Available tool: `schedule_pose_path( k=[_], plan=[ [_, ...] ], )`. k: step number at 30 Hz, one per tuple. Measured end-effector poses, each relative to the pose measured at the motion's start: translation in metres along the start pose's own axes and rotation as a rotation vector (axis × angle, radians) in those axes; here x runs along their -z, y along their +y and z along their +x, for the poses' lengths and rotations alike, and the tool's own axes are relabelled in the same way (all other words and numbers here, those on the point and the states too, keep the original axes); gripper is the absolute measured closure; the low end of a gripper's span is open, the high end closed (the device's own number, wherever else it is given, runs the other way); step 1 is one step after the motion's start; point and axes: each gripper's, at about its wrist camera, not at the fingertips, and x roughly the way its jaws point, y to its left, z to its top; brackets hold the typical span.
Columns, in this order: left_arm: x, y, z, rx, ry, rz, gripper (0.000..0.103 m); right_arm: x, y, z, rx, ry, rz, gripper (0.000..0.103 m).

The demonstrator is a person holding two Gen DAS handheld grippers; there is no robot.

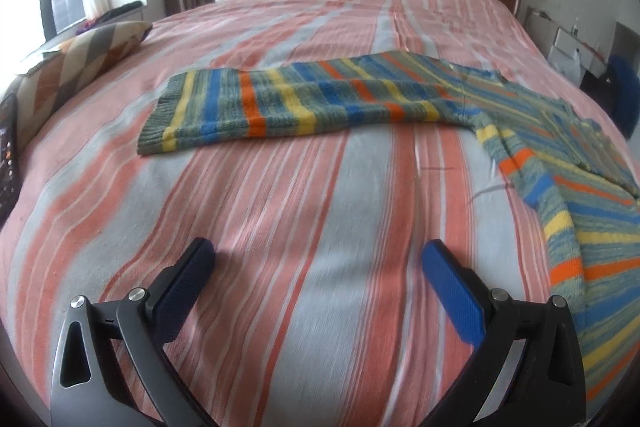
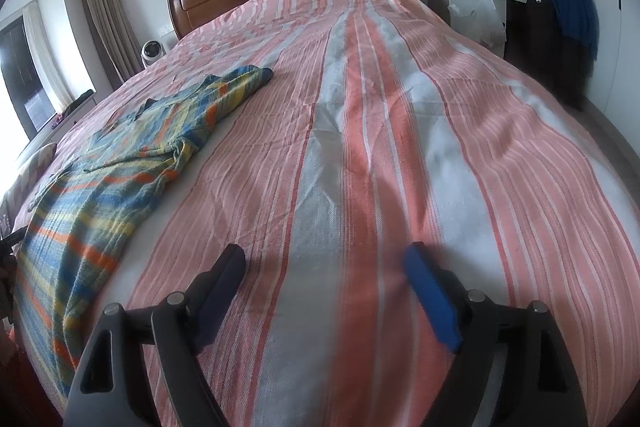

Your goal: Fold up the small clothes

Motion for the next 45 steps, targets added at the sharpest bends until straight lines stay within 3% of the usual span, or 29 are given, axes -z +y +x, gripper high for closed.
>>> schedule_pose_path(
  k=[16,19,21,24,27,30,32,34,35,36,37,38,39,41,43,45],
  plan=[
    [-0.002,0.0,0.001,0.002,0.006,-0.003,0.0,0.0,0.0,0.0,0.0,0.0,0.0,0.021],
    [-0.007,0.001,-0.002,0.001,0.073,-0.001,0.001,0.001,-0.001,0.0,-0.004,-0.002,0.004,0.02],
    [-0.015,0.008,-0.008,0.048,0.133,-0.009,0.001,0.001,0.0,0.001,-0.001,0.0,0.002,0.02],
    [-0.041,0.047,-0.021,0.109,0.122,-0.134,0.001,0.001,0.001,0.001,0.002,-0.001,-0.003,0.019],
    [-0.072,0.106,-0.018,0.07,0.087,-0.336,0.001,0.001,0.002,0.004,0.003,0.004,-0.012,0.017],
    [-0.086,0.148,0.017,0.052,0.193,-0.476,0.003,0.001,0.003,0.005,0.005,0.007,-0.02,0.016],
    [-0.091,0.159,0.045,0.045,0.269,-0.512,0.005,0.001,0.003,0.005,0.005,0.006,-0.021,0.016],
    [-0.101,0.15,0.054,-0.001,0.247,-0.465,0.019,0.001,0.003,0.005,0.006,0.007,-0.021,0.016],
    [-0.104,0.145,0.058,-0.003,0.255,-0.445,0.047,0.001,0.004,0.005,0.009,0.008,-0.024,0.016],
    [-0.107,0.139,0.063,0.002,0.271,-0.427,0.089,0.001,0.004,0.006,0.012,0.009,-0.026,0.016],
    [-0.111,0.131,0.069,0.025,0.302,-0.41,0.099,0.001,0.005,0.006,0.014,0.009,-0.028,0.016],
    [-0.115,0.126,0.07,0.027,0.316,-0.401,0.099,0.001,0.005,0.006,0.014,0.008,-0.028,0.016],
    [-0.127,0.116,0.064,-0.001,0.296,-0.372,0.1,0.001,0.005,0.006,0.014,0.008,-0.027,0.016],
    [-0.149,0.095,0.044,0.027,0.228,-0.32,0.1,0.001,0.005,0.006,0.015,0.009,-0.029,0.016],
    [-0.184,0.046,0.005,0.092,0.114,-0.197,0.1,0.001,0.004,0.006,0.014,0.009,-0.028,0.016],
    [-0.205,0.001,-0.021,0.16,0.053,-0.095,0.1,0.001,0.005,0.006,0.013,0.007,-0.027,0.016]
  ],
)
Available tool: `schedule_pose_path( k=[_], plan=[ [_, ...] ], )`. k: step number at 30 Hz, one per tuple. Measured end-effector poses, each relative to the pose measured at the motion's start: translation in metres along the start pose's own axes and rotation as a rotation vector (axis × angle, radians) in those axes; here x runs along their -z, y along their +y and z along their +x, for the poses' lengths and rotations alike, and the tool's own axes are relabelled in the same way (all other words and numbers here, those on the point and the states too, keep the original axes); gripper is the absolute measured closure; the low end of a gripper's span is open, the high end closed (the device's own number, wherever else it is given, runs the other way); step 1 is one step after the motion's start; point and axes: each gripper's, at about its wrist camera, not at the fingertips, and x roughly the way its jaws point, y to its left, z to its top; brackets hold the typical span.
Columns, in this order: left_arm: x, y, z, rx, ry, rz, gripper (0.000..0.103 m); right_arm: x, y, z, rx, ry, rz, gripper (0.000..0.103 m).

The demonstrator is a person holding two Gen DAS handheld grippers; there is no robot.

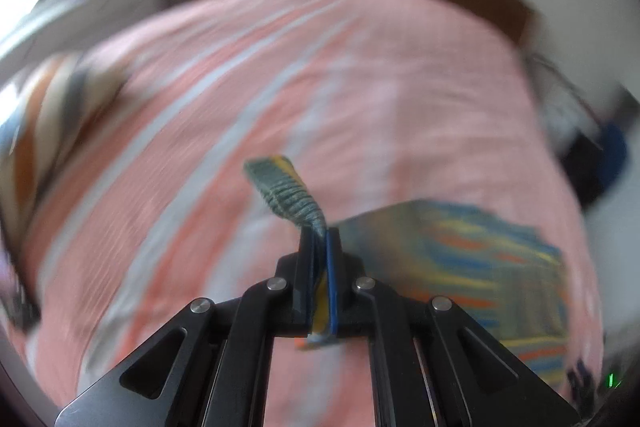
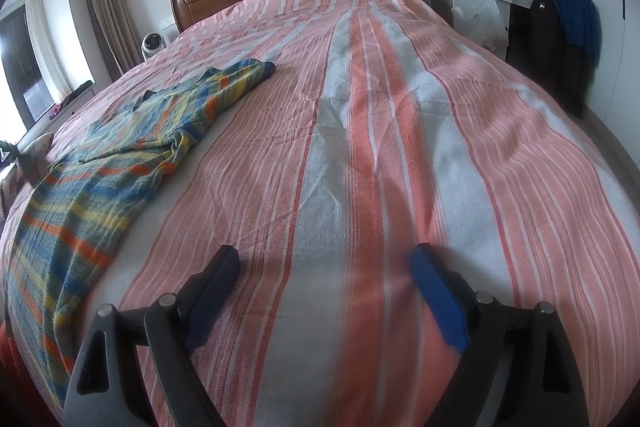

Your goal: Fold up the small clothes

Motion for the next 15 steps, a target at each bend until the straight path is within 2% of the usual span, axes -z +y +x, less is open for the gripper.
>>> schedule_pose_path(
  k=[1,3,4,5,7,8,9,12,15],
  plan=[
    [-0.007,-0.043,-0.012,0.052,-0.023,0.09,0.1,0.0,0.0,0.0,-0.001,0.0,0.0,0.016],
    [-0.009,-0.095,-0.02,0.112,-0.031,0.203,0.099,0.0,0.0,0.0,-0.001,-0.001,0.001,0.016],
    [-0.007,-0.132,-0.017,0.156,-0.02,0.268,0.099,-0.001,0.001,0.0,-0.001,-0.001,0.001,0.016],
    [-0.003,-0.152,-0.013,0.188,-0.004,0.295,0.097,0.0,0.0,0.0,-0.001,-0.002,0.001,0.016],
    [0.012,-0.194,0.011,0.311,0.083,0.322,0.072,0.0,0.0,0.0,-0.002,-0.003,0.002,0.016],
    [0.019,-0.207,0.024,0.349,0.136,0.332,0.035,0.0,0.0,0.0,-0.001,-0.003,0.002,0.016],
    [0.028,-0.216,0.033,0.355,0.178,0.34,0.019,0.0,0.0,0.0,-0.002,-0.003,0.002,0.016],
    [0.046,-0.216,0.05,0.327,0.182,0.315,0.02,0.0,0.0,0.0,-0.007,-0.003,0.006,0.016],
    [0.051,-0.177,0.064,0.269,0.19,0.225,0.016,0.0,0.0,-0.001,-0.007,-0.005,0.007,0.016]
  ],
)
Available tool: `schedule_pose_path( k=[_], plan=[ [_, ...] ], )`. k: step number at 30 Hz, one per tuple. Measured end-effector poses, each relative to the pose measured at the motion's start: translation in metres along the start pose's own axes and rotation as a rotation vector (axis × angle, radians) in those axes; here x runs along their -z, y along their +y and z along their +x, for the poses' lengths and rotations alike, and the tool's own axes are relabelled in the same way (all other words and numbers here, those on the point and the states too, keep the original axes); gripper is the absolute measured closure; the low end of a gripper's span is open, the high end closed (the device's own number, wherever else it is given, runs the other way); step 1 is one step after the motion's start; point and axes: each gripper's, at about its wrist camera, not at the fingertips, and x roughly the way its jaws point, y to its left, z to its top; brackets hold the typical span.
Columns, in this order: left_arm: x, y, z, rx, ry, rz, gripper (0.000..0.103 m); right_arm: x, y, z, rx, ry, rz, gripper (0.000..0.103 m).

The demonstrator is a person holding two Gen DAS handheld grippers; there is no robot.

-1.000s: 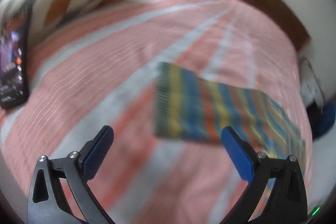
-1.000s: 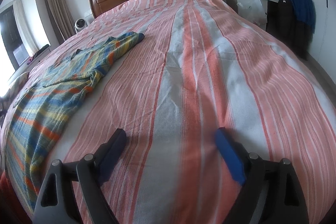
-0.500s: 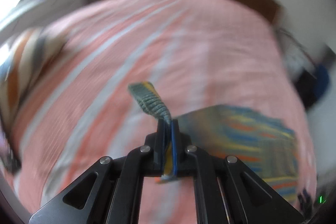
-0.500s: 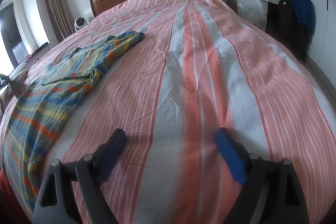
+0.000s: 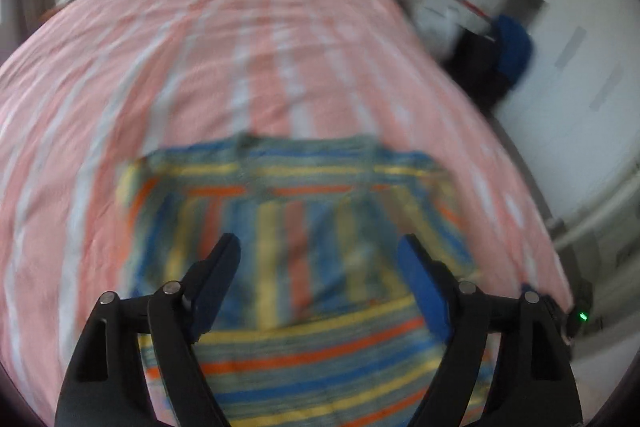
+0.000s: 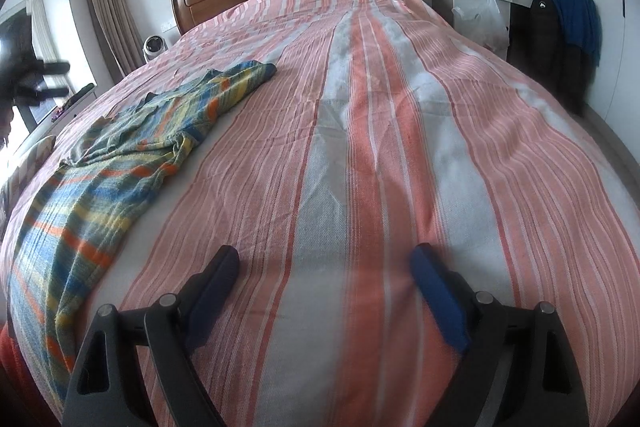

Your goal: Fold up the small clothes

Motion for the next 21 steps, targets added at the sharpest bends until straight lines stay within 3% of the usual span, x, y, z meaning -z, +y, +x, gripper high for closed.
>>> schedule_pose_path(
  k=[3,6,8,10,13,18,21],
  plan=[
    [0.023,0.047,0.011,-0.143,-0.003,-0.11,0.009,0.0,0.0,0.0,-0.007,-0.005,0.004,0.015],
    [0.061,0.095,0.044,-0.338,0.144,-0.129,0.007,0.0,0.0,0.0,-0.006,-0.004,0.004,0.015],
    [0.077,0.105,0.037,-0.307,0.089,-0.09,0.007,0.0,0.0,0.0,-0.004,-0.003,0.003,0.015],
    [0.083,0.107,0.021,-0.362,0.08,-0.103,0.008,0.0,0.0,0.0,-0.002,-0.003,0.002,0.015],
    [0.104,0.108,-0.033,-0.288,-0.021,-0.1,0.006,0.0,0.0,0.0,-0.004,-0.004,0.003,0.015],
    [0.138,0.134,-0.073,-0.4,-0.082,-0.066,0.004,0.001,-0.001,0.0,-0.011,-0.009,0.007,0.015],
    [0.158,0.153,-0.066,-0.433,-0.058,-0.119,0.004,0.001,-0.001,0.0,-0.01,-0.008,0.007,0.015]
  ],
)
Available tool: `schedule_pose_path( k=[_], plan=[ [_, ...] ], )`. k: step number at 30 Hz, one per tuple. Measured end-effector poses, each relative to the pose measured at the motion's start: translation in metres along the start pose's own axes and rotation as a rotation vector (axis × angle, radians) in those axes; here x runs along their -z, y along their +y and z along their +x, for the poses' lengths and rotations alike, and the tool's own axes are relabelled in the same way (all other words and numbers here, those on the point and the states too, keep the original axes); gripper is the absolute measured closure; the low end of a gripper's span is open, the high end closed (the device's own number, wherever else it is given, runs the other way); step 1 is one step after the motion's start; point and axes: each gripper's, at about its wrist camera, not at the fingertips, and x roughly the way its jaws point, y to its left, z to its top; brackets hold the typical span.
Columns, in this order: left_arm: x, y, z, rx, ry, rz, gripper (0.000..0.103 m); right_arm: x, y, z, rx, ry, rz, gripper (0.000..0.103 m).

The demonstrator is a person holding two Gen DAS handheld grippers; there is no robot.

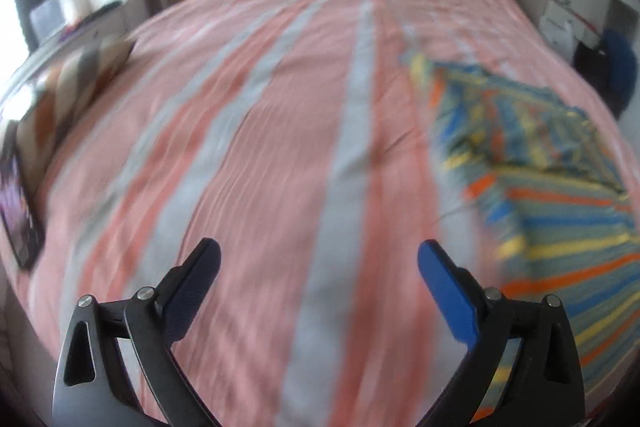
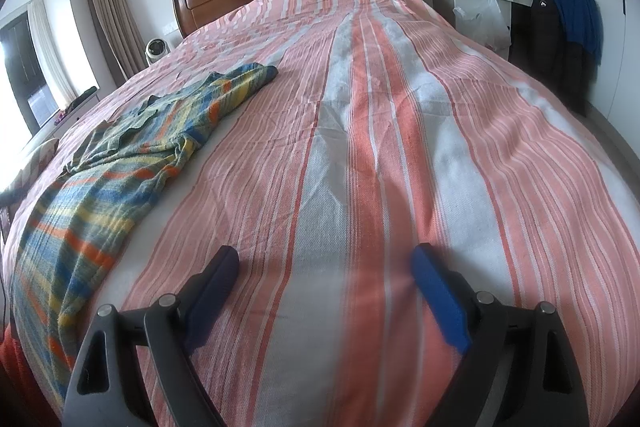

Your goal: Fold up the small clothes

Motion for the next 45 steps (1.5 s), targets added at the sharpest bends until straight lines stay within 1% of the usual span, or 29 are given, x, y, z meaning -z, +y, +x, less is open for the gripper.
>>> schedule_pose_path(
  k=[1,2,3,4,5,8,11,14,17,45],
  plan=[
    [0.011,0.01,0.013,0.001,0.029,-0.037,0.004,0.0,0.0,0.0,0.0,0.0,0.0,0.015],
    [0.017,0.015,0.019,0.012,0.025,-0.057,0.004,0.0,0.0,0.0,-0.001,0.0,0.001,0.015],
    [0.023,0.018,0.02,0.028,-0.018,-0.063,0.001,0.0,0.001,0.0,0.001,0.001,0.0,0.015],
    [0.029,0.017,0.02,0.028,-0.077,-0.054,0.001,0.0,0.0,0.0,0.002,0.001,-0.001,0.015],
    [0.033,0.013,0.022,0.017,-0.11,-0.039,0.0,0.0,0.0,0.0,0.003,0.001,-0.002,0.015],
    [0.041,0.01,0.021,-0.002,-0.165,-0.03,0.0,0.0,0.0,0.0,0.002,0.001,-0.002,0.015],
    [0.044,0.01,0.023,0.008,-0.193,-0.034,0.0,0.0,0.0,0.0,0.001,0.001,-0.001,0.015],
    [0.042,0.014,0.021,0.011,-0.201,-0.033,0.0,0.0,0.0,0.0,0.003,0.001,-0.002,0.015],
    [0.049,0.021,0.014,0.016,-0.209,-0.036,0.0,0.0,0.0,0.0,0.005,0.001,-0.003,0.015],
    [0.05,0.021,0.014,0.016,-0.203,-0.038,0.0,0.001,0.003,0.004,0.043,0.018,-0.028,0.015]
  ],
)
